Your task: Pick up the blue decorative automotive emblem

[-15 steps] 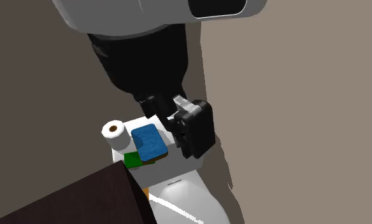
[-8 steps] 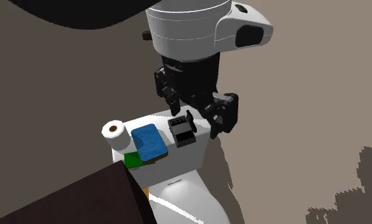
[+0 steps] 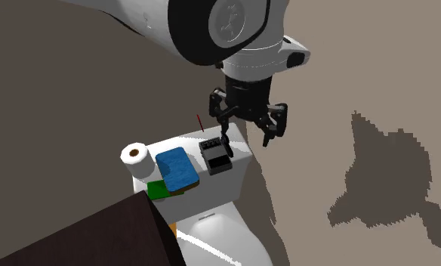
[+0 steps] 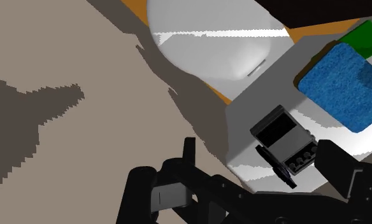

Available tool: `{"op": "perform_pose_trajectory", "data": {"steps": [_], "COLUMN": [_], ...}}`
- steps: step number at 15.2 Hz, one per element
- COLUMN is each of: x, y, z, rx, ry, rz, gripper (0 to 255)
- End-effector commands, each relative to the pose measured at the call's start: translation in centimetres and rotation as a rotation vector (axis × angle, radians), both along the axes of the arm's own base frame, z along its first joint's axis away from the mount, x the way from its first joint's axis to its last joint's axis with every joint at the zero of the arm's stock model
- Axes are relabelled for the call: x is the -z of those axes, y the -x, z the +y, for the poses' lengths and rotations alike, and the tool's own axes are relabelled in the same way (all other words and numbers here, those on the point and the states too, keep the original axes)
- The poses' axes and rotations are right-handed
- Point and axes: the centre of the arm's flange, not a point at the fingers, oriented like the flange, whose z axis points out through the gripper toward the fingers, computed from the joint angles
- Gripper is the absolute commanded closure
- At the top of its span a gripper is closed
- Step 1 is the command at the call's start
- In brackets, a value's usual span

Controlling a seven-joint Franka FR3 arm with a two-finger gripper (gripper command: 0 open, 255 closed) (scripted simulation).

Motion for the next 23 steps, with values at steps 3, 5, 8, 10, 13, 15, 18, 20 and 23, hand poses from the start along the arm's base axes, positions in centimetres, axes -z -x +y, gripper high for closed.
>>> {"op": "perform_pose_trajectory", "data": {"steps": [3,5,8,10,13,15,18,20,23], "x": [3.4,5.2,7.9,9.8,12.6,14.5,17.4,19.4,22.3], "y": [-2.7,-4.1,-6.0,-7.1,-8.6,-9.4,-10.5,-11.0,-11.7], "z": [2.8,4.3,6.8,8.4,11.0,12.8,15.5,17.4,20.1], "rx": [-0.107,-0.159,-0.237,-0.29,-0.368,-0.421,-0.499,-0.551,-0.63], "ry": [0.013,0.019,0.029,0.036,0.045,0.052,0.062,0.068,0.078], "rz": [0.019,0.029,0.044,0.053,0.068,0.078,0.093,0.102,0.117], "gripper": [0,0,0,0,0,0,0,0,0]}}
